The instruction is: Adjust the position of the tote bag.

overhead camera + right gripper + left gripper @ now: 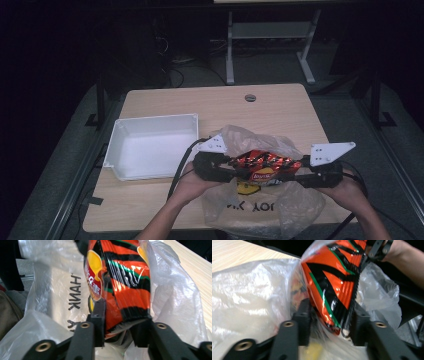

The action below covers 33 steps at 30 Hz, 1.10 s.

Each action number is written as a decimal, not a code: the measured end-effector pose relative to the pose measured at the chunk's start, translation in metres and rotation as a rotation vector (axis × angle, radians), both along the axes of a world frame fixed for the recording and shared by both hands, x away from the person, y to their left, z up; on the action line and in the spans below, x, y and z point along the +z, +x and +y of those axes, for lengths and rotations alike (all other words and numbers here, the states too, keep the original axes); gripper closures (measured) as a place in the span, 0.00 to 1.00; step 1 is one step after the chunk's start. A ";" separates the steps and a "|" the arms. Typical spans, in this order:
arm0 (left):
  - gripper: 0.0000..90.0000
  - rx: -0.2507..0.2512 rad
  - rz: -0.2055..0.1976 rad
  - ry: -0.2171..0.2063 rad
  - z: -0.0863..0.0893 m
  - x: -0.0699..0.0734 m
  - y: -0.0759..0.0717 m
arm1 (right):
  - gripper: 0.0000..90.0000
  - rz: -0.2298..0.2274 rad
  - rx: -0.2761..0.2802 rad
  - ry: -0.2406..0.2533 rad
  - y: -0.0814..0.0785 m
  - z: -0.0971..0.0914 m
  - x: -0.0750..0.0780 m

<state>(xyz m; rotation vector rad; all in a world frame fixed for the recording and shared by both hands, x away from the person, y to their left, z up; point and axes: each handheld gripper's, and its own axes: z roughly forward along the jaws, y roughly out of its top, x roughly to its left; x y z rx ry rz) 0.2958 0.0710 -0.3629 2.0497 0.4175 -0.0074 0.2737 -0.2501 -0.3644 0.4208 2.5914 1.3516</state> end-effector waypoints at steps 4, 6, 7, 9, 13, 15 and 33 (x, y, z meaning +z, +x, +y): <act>0.45 0.016 -0.035 0.047 -0.003 -0.004 -0.002 | 0.82 0.030 -0.012 0.013 0.001 0.001 0.003; 0.41 0.012 -0.046 0.080 -0.006 -0.009 -0.004 | 0.85 0.050 -0.010 0.032 0.001 0.001 0.006; 0.40 0.007 -0.049 0.087 -0.007 -0.011 -0.005 | 0.86 0.055 -0.008 0.037 0.001 0.000 0.007; 0.39 0.004 -0.051 0.093 -0.008 -0.012 -0.005 | 0.88 0.075 -0.001 0.063 0.002 -0.001 0.010; 0.38 -0.009 -0.080 0.130 -0.012 -0.017 -0.007 | 0.90 0.107 0.003 0.119 0.004 -0.005 0.013; 0.45 -0.015 -0.082 0.125 -0.012 -0.017 -0.007 | 0.88 0.149 -0.016 0.120 0.008 -0.008 0.007; 0.76 -0.061 -0.036 0.084 -0.012 -0.015 -0.004 | 0.65 0.087 0.011 -0.018 0.005 0.016 -0.001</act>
